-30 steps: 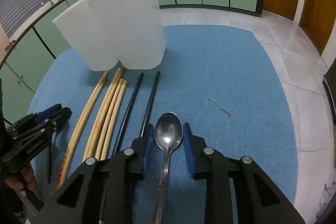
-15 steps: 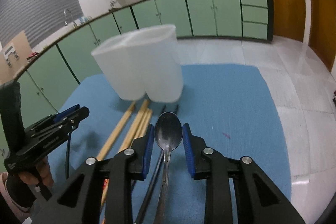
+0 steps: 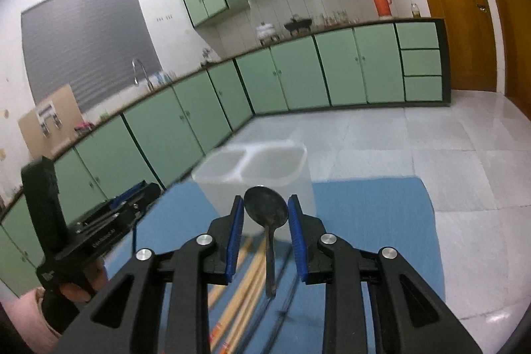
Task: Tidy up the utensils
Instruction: 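Drop the black spoon in the holder with left tool while right drops metal spoon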
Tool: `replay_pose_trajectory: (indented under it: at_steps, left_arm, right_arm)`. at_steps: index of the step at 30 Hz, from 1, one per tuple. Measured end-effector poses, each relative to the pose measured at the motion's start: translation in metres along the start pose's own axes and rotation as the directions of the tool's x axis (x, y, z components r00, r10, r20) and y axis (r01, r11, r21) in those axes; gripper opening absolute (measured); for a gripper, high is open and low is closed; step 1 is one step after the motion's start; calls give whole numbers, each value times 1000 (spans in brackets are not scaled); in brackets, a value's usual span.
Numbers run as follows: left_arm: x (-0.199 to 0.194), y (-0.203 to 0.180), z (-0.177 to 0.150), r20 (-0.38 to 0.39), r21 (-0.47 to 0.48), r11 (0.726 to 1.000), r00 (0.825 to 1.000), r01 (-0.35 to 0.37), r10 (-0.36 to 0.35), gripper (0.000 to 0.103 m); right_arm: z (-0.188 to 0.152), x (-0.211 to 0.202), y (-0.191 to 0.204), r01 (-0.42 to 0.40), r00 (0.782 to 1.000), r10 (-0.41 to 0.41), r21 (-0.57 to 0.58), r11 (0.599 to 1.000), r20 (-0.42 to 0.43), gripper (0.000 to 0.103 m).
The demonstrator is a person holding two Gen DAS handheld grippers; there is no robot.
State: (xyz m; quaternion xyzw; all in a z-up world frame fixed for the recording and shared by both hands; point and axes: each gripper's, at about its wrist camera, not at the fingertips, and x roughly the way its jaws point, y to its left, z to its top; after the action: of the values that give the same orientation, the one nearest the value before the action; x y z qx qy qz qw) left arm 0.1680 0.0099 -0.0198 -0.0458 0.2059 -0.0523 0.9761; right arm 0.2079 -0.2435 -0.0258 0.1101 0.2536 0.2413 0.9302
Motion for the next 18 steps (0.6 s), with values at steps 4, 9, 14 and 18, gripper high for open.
replay_pose_trajectory:
  at_steps: [4,9,14,18]
  left_arm:
    - [1,-8,28,77,5,1000,997,26,-26,33]
    - [17,-23,65,165,26,999,985,36,-39,33]
    - [47,-34,95,220,45,999,975,30,-39,33]
    - [82,-33,107,233,61,998,972,5,-19,34]
  right_arm:
    - [23,-4,0,-24,999,25,-17,1000,47,27]
    - [60,-5,2,-61,993,65,-41,997,102,27]
    - [91,3,6,-68,988,77,-74,995,133,27]
    - [104,20,2,-65,988,74,-76,995,134,27]
